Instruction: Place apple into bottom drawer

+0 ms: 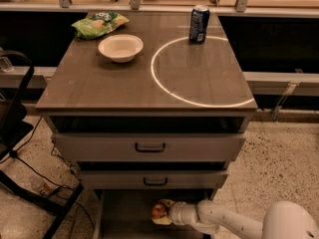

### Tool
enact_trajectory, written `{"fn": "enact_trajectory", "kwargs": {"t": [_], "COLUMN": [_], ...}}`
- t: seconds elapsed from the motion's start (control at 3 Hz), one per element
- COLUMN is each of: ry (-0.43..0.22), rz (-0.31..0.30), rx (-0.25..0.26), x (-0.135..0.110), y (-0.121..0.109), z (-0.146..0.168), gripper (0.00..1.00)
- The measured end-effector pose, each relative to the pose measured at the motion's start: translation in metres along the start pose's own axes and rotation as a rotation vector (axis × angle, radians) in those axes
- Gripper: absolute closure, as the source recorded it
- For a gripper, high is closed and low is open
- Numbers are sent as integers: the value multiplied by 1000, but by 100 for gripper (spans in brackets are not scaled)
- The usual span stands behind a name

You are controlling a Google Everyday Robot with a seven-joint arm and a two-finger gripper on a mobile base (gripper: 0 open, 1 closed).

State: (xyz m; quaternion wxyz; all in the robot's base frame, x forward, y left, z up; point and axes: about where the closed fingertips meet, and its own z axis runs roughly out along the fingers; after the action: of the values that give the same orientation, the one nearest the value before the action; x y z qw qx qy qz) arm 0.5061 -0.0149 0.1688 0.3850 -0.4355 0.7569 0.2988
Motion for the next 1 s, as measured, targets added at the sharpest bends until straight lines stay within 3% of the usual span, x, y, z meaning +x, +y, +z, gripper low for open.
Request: {"fn": "enact_trajectory", "kwargs": {"t": [0.33, 0.67, 1.0], "ry": [-2, -3, -4], "rz": [1, 1, 2], "rx": [-3, -7, -9], "x": [0, -1, -1], "y": [1, 3, 5], "z": [1, 3, 4], "gripper": [82, 51, 28]}}
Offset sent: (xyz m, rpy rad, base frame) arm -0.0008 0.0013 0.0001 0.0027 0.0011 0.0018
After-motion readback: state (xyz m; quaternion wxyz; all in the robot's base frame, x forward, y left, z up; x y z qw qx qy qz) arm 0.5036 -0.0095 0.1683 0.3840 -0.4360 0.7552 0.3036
